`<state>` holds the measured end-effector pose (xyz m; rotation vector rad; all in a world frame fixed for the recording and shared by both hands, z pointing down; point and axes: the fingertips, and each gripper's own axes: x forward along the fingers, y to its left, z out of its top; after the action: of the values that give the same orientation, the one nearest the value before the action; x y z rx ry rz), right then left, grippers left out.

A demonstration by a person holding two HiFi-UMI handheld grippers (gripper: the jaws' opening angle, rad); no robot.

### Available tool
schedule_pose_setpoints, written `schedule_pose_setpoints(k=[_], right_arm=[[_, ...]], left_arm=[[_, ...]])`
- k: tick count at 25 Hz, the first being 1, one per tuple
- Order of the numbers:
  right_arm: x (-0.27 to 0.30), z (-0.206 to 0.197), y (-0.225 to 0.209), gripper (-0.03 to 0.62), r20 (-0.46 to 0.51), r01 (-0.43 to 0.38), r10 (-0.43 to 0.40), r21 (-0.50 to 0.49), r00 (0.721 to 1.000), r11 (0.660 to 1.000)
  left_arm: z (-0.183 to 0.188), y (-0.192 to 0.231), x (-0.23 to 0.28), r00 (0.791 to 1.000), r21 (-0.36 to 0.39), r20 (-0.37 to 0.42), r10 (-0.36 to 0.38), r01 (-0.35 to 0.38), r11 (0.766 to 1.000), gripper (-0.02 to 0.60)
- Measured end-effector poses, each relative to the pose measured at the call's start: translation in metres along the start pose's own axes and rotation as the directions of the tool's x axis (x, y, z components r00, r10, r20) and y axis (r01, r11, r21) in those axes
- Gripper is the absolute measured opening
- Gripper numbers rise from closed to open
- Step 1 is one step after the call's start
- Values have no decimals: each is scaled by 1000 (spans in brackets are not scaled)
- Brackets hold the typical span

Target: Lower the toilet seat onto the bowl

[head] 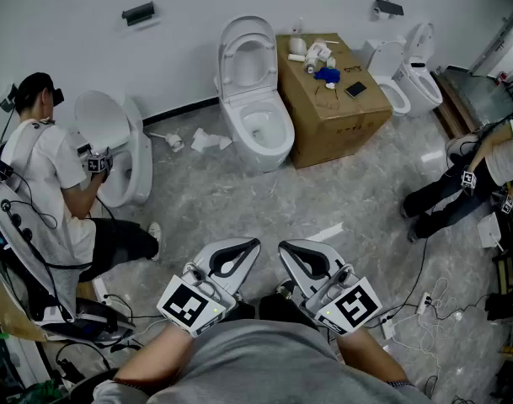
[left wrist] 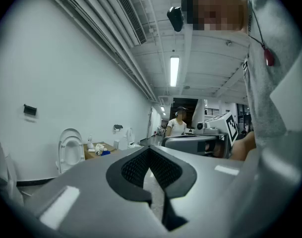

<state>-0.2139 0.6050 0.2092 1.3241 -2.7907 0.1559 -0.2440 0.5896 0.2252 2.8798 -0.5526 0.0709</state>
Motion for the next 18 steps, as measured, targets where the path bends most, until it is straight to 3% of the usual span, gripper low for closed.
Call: schedule_pose_setpoints(k=[4,8,13,18], right_arm=[[-2,1,-5,14,8,4,-4,-9,1000,1000],[-8,-2,-14,14,8,6,-6,-6,1000,1000],[-14,-2,-37,15,9,6,-6,-8,1000,1000],[-22,-3,-66,15,3,1,-1,-18,1000,1000]], left_arm=[[2,2,5,1000,66,27,-7,5,998,6],[1,-2,16,1000,45,8,-1,1,999,6],[2,1,36,1000,71,19,11,-12,997,6],[0,4,61,998,39,19,52,-52,998,6]])
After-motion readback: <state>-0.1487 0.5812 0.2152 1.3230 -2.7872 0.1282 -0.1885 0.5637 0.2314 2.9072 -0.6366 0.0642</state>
